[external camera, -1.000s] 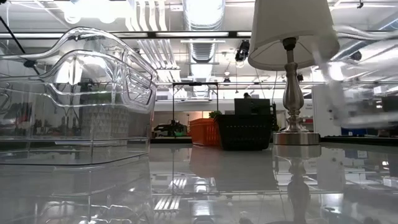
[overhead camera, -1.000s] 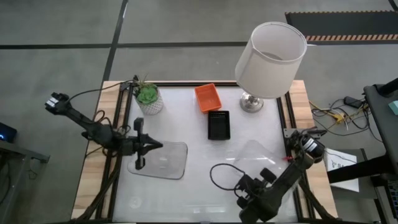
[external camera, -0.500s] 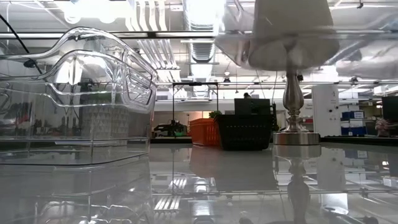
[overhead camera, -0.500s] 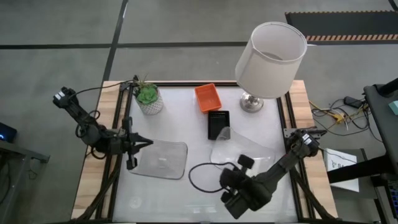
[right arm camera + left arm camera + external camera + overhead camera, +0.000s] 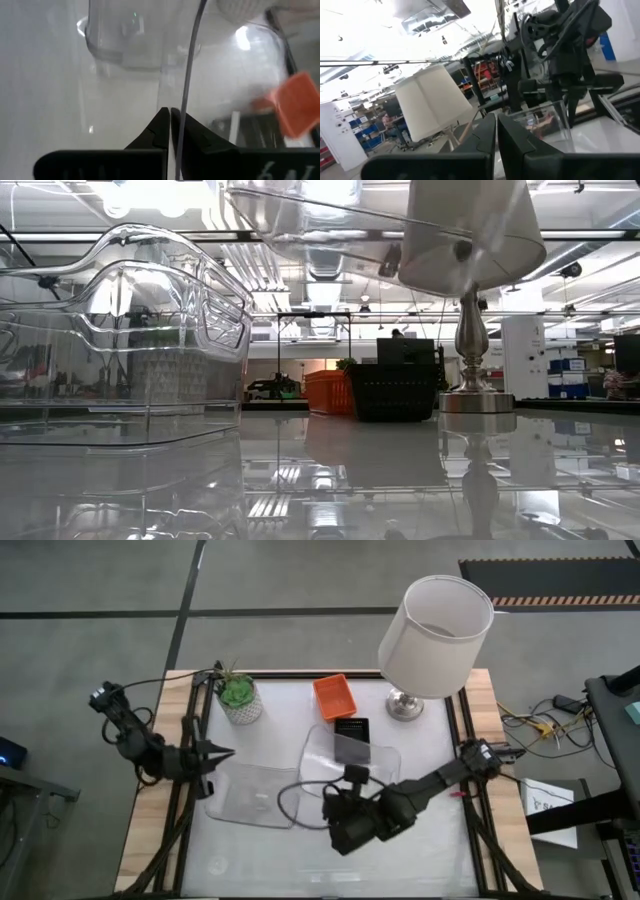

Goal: Stack baskets by color
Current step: Stack the right transparent bin on the stacked transparent bins

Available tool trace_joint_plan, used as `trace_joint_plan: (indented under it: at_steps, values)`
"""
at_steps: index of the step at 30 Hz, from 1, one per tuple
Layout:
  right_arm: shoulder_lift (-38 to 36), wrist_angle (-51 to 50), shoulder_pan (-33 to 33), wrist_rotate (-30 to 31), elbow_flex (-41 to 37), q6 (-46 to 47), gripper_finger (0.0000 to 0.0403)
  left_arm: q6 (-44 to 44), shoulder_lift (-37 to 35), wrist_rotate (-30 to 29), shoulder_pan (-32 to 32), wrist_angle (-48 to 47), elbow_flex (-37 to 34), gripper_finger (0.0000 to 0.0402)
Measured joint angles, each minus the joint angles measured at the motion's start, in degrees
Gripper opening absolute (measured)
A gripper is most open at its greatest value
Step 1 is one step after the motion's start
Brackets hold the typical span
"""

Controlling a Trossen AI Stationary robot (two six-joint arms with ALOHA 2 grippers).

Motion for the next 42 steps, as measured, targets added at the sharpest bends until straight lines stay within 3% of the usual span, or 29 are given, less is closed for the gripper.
trace_joint_plan:
  at_steps: [15, 20, 31, 42]
  values:
    - [0.76, 25.38, -6.28, -4.29, 0.39, -22.59, 0.0009, -0.5, -7.87, -0.04, 0.0, -5.63, -1.65, 0.0001]
    - [2.1, 30.38, -7.52, -7.41, 0.36, -25.17, 0.0009, -0.42, -8.87, 0.25, 0.0, -4.13, -2.89, 0.0001]
    - [6.3, 38.38, -8.81, -7.17, 2.03, -31.94, 0.0009, 0.07, -10.39, 3.98, 0.0, -0.85, -0.28, 0.0001]
    - [9.38, 47.23, -8.73, -7.34, 2.07, -35.82, 0.0009, 2.64, -12.93, 4.0, 0.0, -0.36, 1.9, 0.0001]
